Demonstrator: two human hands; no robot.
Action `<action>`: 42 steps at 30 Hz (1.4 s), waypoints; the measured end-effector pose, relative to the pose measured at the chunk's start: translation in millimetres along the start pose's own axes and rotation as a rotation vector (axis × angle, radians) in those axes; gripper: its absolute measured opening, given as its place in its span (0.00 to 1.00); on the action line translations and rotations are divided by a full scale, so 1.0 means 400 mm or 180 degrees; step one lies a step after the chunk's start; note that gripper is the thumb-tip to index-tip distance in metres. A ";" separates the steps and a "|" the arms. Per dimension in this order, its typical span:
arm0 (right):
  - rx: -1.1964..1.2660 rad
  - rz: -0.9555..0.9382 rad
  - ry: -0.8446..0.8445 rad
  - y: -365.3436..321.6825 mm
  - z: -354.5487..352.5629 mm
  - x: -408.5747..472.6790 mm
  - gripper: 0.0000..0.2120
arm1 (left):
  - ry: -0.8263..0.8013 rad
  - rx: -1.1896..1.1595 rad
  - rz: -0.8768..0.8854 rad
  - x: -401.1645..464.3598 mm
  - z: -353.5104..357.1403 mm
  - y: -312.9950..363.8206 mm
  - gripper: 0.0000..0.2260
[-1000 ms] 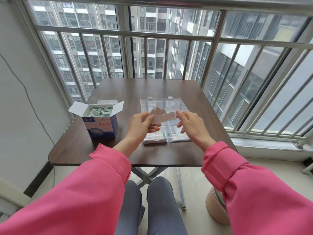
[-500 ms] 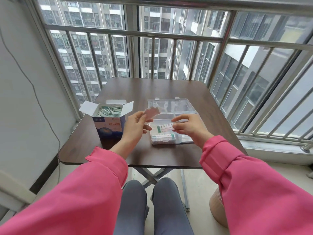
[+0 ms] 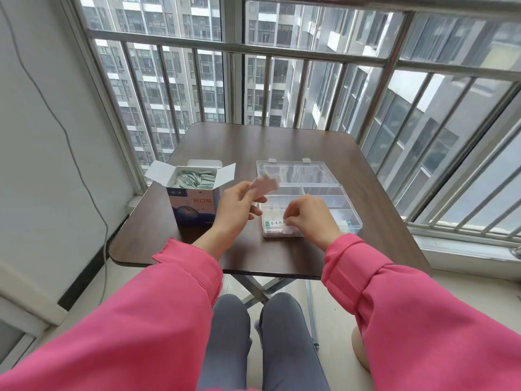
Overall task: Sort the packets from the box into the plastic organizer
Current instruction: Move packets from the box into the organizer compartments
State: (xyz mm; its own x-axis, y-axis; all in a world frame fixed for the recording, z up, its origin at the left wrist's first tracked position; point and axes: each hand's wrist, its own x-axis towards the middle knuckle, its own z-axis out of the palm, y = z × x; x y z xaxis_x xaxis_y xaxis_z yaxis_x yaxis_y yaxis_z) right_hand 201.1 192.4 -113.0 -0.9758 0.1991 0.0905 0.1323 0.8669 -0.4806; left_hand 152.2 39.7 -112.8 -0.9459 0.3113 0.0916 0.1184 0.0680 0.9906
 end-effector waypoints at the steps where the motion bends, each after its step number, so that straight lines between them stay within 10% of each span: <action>1: -0.0112 -0.0040 -0.0007 -0.001 0.002 -0.001 0.05 | -0.0036 -0.0003 -0.0021 -0.001 0.001 0.001 0.09; 7: -0.0082 -0.0154 0.0186 -0.014 -0.001 -0.011 0.09 | -0.0222 -0.0055 -0.0073 -0.011 -0.003 0.003 0.08; 12: 0.2689 0.0610 -0.0169 -0.035 -0.050 -0.018 0.02 | -0.0512 -0.0096 -0.0057 -0.019 -0.002 0.006 0.03; 21: 0.4179 0.1011 -0.0254 -0.017 -0.076 -0.013 0.07 | -0.0335 -0.0064 0.0003 -0.025 -0.002 0.028 0.10; 42: 0.0118 -0.0126 0.0194 0.002 -0.005 -0.017 0.04 | -0.0119 0.0176 -0.0102 -0.010 -0.007 0.008 0.10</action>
State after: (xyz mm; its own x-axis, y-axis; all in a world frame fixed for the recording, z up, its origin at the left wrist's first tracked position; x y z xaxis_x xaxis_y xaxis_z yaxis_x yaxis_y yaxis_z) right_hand 208.2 192.8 -112.3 -0.9675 0.1935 0.1625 0.0862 0.8574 -0.5074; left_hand 155.5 36.0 -109.7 -0.9376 0.3434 0.0551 0.1057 0.1305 0.9858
